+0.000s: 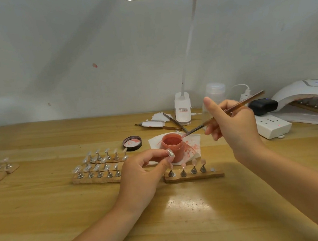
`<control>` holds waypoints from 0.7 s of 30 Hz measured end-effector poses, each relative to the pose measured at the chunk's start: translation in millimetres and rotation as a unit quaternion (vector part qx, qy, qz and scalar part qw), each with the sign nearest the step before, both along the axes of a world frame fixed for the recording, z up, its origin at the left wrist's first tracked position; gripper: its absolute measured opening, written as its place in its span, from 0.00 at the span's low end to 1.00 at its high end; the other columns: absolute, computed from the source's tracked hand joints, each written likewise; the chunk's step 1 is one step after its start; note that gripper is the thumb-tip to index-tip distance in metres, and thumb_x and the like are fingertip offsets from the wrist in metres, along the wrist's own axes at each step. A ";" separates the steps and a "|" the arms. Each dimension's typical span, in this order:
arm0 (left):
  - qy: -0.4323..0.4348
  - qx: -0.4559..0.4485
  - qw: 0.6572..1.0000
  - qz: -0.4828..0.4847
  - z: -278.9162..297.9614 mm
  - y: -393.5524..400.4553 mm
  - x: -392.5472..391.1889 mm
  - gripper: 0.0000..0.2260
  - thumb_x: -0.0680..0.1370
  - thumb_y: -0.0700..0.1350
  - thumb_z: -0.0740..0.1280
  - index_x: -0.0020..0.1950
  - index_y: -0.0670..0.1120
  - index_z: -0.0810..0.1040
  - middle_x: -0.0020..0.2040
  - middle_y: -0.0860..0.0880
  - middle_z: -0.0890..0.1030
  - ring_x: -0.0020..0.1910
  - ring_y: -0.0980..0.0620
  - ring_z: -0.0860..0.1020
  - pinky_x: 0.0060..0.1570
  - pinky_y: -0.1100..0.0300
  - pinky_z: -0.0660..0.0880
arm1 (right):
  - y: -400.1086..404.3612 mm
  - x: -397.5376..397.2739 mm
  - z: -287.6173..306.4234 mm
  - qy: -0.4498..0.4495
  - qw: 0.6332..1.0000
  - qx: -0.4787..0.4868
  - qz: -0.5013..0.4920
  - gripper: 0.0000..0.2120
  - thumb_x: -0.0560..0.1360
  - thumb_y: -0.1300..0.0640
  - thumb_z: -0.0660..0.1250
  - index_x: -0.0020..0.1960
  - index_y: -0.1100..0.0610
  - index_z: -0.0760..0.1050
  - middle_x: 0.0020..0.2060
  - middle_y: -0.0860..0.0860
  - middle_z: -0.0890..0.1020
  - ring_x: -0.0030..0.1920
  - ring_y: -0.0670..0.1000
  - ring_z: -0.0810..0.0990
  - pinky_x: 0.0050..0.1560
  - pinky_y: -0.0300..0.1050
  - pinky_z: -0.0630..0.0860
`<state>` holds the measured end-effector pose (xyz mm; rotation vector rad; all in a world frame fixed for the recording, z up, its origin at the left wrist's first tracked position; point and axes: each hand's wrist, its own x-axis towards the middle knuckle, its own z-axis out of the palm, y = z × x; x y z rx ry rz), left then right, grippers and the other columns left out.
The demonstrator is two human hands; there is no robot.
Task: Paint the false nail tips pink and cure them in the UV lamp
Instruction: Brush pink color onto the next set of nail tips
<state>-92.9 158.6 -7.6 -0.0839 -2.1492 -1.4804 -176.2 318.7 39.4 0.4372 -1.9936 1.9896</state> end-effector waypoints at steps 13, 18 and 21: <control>0.007 -0.012 1.000 -0.001 -0.3 0.2 -0.7 0.12 0.70 0.37 0.72 0.41 0.55 0.82 0.39 0.58 0.83 0.41 0.65 0.79 0.40 0.76 0.70 | -4.8 41.0 -26.8 0.199 0.977 0.043 0.062 0.12 0.73 0.49 0.61 0.36 0.51 0.80 0.30 0.51 0.81 0.27 0.48 0.78 0.29 0.46 0.75; 0.005 -0.015 1.000 -0.004 0.4 0.7 -0.2 0.11 0.70 0.37 0.72 0.41 0.54 0.82 0.39 0.57 0.83 0.42 0.65 0.78 0.41 0.76 0.70 | -6.5 39.4 -30.4 0.202 0.977 0.044 0.059 0.14 0.75 0.49 0.59 0.36 0.50 0.79 0.30 0.47 0.82 0.29 0.46 0.79 0.31 0.37 0.75; 0.003 -0.012 1.000 -0.006 0.6 1.0 0.1 0.11 0.70 0.37 0.71 0.41 0.54 0.82 0.39 0.56 0.83 0.42 0.65 0.78 0.41 0.76 0.70 | -7.3 38.6 -31.6 0.228 0.969 0.071 0.059 0.14 0.76 0.49 0.59 0.36 0.48 0.78 0.27 0.42 0.80 0.31 0.44 0.80 0.33 0.36 0.76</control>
